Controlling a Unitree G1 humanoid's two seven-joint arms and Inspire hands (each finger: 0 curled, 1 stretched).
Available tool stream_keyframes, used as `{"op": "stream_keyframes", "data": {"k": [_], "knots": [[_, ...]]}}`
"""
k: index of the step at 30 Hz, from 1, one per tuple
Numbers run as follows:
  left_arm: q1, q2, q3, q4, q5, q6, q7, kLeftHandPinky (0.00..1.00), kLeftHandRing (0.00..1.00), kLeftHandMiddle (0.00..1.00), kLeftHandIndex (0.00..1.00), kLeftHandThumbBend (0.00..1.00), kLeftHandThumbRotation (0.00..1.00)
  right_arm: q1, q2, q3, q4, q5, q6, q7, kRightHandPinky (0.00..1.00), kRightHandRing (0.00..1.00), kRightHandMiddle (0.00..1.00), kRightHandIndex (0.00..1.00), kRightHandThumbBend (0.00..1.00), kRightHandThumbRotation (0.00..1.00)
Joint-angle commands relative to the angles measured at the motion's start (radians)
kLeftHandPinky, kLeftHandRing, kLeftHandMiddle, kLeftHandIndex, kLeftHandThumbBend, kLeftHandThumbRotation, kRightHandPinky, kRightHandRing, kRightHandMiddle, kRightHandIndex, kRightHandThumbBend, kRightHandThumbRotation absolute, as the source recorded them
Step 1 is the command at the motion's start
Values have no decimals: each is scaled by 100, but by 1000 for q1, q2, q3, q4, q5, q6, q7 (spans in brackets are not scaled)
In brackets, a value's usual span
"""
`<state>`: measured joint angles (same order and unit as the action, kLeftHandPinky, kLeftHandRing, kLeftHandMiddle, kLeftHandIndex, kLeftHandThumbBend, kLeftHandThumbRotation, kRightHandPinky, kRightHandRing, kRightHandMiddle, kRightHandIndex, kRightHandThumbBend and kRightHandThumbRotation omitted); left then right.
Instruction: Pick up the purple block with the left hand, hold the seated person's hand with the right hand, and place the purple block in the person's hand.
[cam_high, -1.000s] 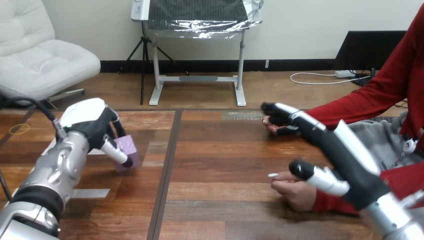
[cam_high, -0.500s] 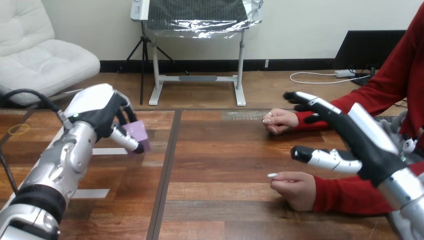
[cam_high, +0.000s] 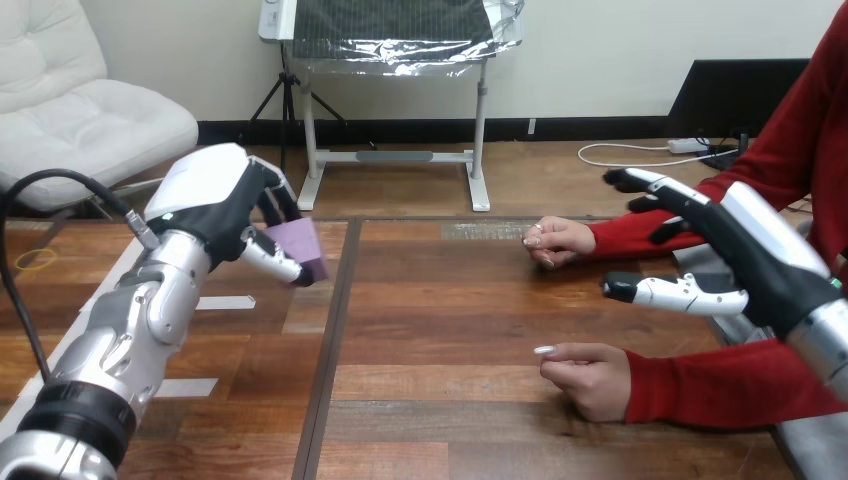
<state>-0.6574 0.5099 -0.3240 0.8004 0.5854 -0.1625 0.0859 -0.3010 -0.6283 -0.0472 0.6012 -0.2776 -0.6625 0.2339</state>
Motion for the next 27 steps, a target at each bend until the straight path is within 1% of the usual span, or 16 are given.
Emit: {"op": "stream_keyframes", "data": {"k": [1,2,8,9,10,12,18,23,27], "knots": [[6,44,51,-145,-22,1,-9,14,21,30,45,75,0,-137,-68,23,73,-29,-27,15,70,88,92,92,98,60],[11,45,53,-155,-22,2,-12,14,21,30,45,75,0,-142,-72,26,81,-32,-29,18,70,89,92,92,99,59],[42,48,78,-234,-27,15,-31,14,21,31,44,74,0,-179,-99,49,128,-38,-12,72,73,92,95,94,100,50],[48,48,82,-250,-28,17,-34,14,21,30,44,74,0,-187,-106,55,137,-48,-12,77,74,93,95,95,100,49],[53,49,85,-261,-28,20,-37,15,22,32,44,74,0,-193,-111,59,145,-55,-14,79,75,93,96,96,100,46],[62,51,91,-286,-30,25,-44,16,23,32,44,74,0,-205,-119,69,158,-66,-13,87,76,94,96,96,100,44],[84,51,109,-347,-35,38,-64,24,30,39,45,73,0,-238,-135,92,197,-83,-4,118,80,96,97,97,100,37],[99,50,123,-389,-42,42,-74,24,29,39,45,72,0,-262,-146,118,224,-108,8,130,85,97,97,97,100,35],[109,49,135,-421,-50,45,-87,24,29,38,45,72,0,-283,-154,146,242,-144,33,143,90,98,97,98,100,35]]}}
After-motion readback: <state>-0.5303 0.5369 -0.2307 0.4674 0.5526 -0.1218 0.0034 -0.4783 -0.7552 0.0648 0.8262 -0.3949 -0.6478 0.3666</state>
